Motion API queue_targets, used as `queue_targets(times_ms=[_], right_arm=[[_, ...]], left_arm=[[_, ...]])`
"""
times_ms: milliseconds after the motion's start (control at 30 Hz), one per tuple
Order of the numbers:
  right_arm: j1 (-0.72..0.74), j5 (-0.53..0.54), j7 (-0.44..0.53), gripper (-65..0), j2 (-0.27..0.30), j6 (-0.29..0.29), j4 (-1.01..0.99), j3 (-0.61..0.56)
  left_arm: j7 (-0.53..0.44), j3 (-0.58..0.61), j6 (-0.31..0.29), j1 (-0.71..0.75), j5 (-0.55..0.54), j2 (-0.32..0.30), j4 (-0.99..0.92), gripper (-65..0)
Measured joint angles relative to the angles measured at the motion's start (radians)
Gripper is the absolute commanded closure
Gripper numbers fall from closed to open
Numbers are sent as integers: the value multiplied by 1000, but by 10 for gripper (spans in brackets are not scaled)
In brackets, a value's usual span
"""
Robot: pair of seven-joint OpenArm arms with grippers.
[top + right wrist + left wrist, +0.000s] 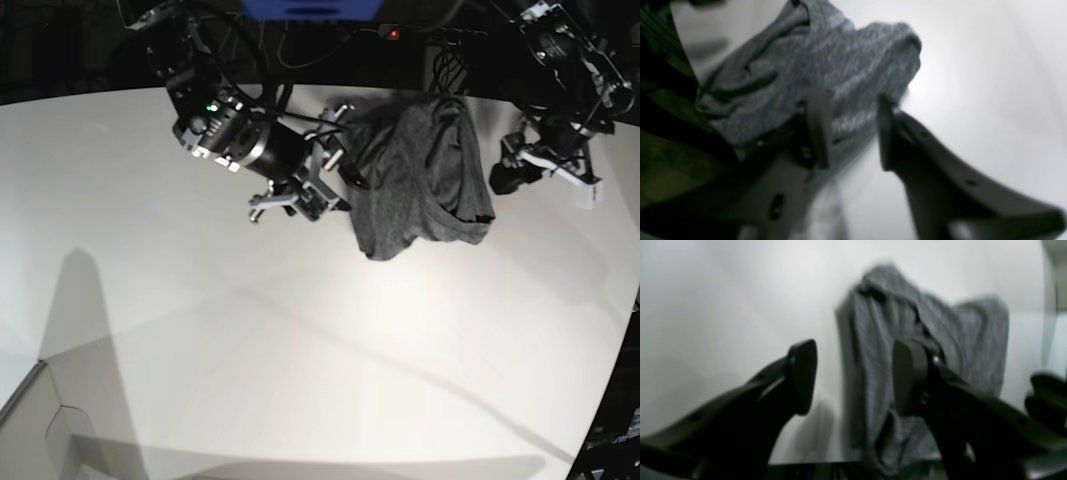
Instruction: Layout the t-shirt on the table in an organized manner, then fold the t-shirt properly
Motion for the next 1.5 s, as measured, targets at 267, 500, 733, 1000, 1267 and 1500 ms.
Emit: queue_targets(times_ms=[267,500,733,1000,1267,1500], right_arm=[[0,5,3,0,-19,0,-3,-2],[-5,5,1,0,-19,0,-3,-2],[9,-2,-2,0,-63,0,-29,-19],[132,4,8,0,-164,-2,-239,-80],[238,10,28,0,-138,0,-422,-69],[161,5,18,0,-53,0,-308,-19]], left_arm=[[-71,192,15,-11,0,13,-78,-351],[-236,206,-13,-40,35,-58,-277,-351],[-221,198,4,-36,39,-113,-284,-351],[-214,206,8,-41,42,-121,-288,-351],[-215,205,9,-39,42,-127,-288,-351],[-215,206,13,-53,48,-125,-291,-351]])
